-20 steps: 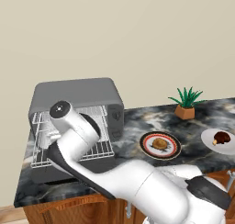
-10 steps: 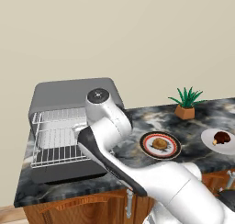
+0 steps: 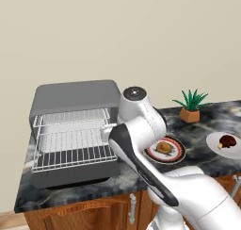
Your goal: Open the toaster oven door. Place the bread on the top rack in the toaster oven and place the steak on the bottom rack.
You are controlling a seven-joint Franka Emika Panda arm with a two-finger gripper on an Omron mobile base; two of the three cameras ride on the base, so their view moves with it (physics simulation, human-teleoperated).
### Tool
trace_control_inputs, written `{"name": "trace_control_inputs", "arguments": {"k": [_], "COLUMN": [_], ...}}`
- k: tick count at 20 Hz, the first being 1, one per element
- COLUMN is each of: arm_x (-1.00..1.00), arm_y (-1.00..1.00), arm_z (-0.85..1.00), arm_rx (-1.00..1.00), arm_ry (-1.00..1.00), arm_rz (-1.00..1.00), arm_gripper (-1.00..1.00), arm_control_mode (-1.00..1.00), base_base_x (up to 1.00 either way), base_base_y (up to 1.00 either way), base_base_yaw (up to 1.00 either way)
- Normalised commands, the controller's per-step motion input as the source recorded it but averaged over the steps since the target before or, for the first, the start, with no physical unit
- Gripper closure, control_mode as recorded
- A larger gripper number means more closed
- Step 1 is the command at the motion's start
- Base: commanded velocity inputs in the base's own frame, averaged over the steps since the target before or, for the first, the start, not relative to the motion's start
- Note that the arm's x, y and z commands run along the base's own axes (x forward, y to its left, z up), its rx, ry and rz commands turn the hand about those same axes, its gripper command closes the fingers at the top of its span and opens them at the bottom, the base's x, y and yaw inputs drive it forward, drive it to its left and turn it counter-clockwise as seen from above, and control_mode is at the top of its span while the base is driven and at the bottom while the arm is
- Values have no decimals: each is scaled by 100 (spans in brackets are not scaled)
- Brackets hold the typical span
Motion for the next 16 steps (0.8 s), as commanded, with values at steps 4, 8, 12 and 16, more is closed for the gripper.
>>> {"name": "trace_control_inputs", "arguments": {"k": [4,8,12,16], "arm_x": [-19,-21,-18,-14], "arm_y": [-69,-65,-61,-53], "arm_z": [9,13,9,6], "arm_rx": [0,0,0,0], "arm_ry": [5,2,2,3], "arm_rz": [0,0,0,0], "arm_gripper": [-100,-100,-100,-100], "arm_control_mode": [-100,-100,-100,-100], "base_base_x": [0,0,0,0], "base_base_y": [0,0,0,0], "base_base_yaw": [0,0,0,0]}}
